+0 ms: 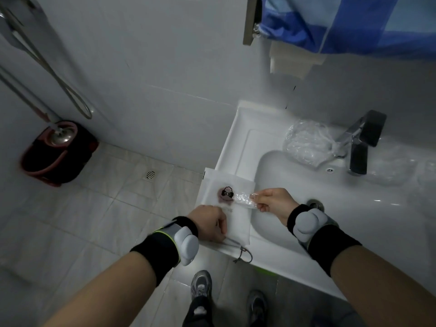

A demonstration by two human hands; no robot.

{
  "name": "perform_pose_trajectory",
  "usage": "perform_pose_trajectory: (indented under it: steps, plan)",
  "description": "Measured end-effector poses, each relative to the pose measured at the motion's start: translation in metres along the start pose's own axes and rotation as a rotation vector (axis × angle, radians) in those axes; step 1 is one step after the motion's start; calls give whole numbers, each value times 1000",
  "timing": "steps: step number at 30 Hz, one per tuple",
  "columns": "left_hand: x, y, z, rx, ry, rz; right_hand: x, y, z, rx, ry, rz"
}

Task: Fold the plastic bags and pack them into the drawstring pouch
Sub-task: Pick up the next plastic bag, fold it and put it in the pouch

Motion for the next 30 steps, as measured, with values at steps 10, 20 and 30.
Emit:
perform_pose_trajectory:
  steps: [10,20,30]
  plan:
    - [35,-13,-63,384,361,16,-53,32,-20,-34,-102,-164]
    - [83,-18,-106,566,303,187,-74,51,-64,148,-8,-142]
    - [126,-9,-106,461,410,405,-87,52,-57,225,28,-51]
Point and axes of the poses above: each hand's wrist, its own y-axis away from the middle knuckle, its own z-axis out of the palm, x = y × z, the point moved 8 cm from there along -y, towards the middle knuckle, and after that the axes turned 8 degrees about y, right-handed, at the moved point
